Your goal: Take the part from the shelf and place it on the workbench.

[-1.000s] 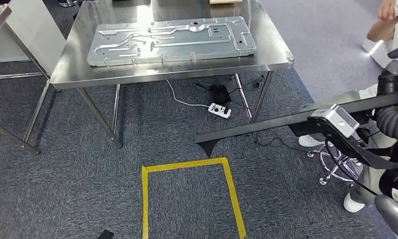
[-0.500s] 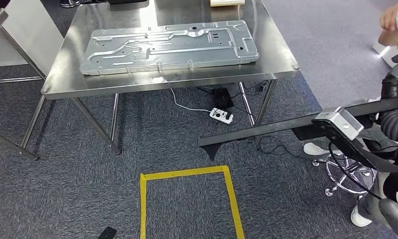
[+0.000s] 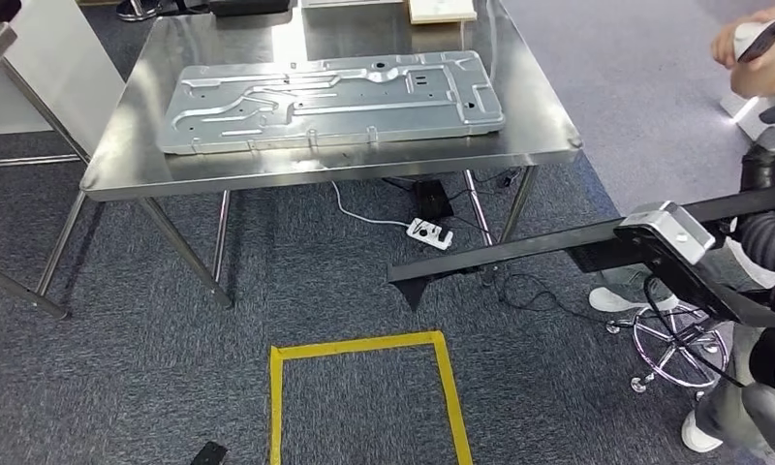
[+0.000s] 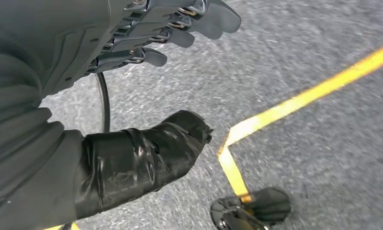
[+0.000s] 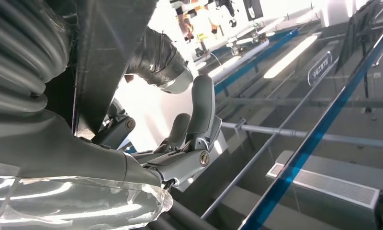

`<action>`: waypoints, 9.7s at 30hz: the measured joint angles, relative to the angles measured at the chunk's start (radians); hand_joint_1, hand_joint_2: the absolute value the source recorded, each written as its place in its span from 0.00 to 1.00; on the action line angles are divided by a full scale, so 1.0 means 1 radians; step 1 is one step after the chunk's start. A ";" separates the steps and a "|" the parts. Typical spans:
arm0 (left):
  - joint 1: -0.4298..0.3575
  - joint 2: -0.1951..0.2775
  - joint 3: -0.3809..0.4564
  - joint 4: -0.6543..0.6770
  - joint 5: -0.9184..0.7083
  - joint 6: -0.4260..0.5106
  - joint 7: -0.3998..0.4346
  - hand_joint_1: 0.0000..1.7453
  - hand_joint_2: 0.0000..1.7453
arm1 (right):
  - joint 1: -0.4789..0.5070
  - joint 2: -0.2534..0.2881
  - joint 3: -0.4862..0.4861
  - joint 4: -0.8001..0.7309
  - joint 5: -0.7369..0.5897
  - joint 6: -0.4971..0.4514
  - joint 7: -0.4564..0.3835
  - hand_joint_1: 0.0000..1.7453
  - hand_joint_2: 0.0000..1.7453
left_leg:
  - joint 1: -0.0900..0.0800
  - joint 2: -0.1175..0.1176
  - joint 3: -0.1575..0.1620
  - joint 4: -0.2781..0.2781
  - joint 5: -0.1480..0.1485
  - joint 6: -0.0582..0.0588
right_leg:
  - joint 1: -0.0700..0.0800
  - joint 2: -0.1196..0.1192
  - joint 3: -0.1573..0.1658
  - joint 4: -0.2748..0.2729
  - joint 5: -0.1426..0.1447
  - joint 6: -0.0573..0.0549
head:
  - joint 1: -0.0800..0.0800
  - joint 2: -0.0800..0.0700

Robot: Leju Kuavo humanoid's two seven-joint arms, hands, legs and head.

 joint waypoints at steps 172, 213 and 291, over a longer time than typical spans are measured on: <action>0.008 0.014 -0.017 -0.005 0.009 0.006 0.022 0.00 1.00 | 0.033 0.065 0.208 -0.035 0.260 0.057 -0.123 1.00 1.00 | -0.001 -0.006 0.049 0.016 -0.044 -0.020 | -0.005 0.004 -0.022 0.006 0.016 -0.027 | 0.016 0.000; 0.020 0.011 -0.017 -0.007 0.034 0.036 0.011 0.00 1.00 | 0.076 0.076 0.238 0.113 0.157 0.074 -0.051 1.00 1.00 | 0.020 -0.001 -0.059 0.080 0.016 -0.046 | -0.006 0.007 0.046 -0.011 -0.029 -0.031 | 0.012 0.000; 0.012 0.024 -0.016 -0.007 0.097 0.072 -0.015 0.00 0.00 | 0.158 0.122 -0.103 0.483 -0.465 0.620 0.001 0.00 0.00 | 0.000 0.002 0.027 -0.021 0.000 0.008 | -0.014 0.000 -0.087 0.173 -0.052 0.010 | 0.014 0.000</action>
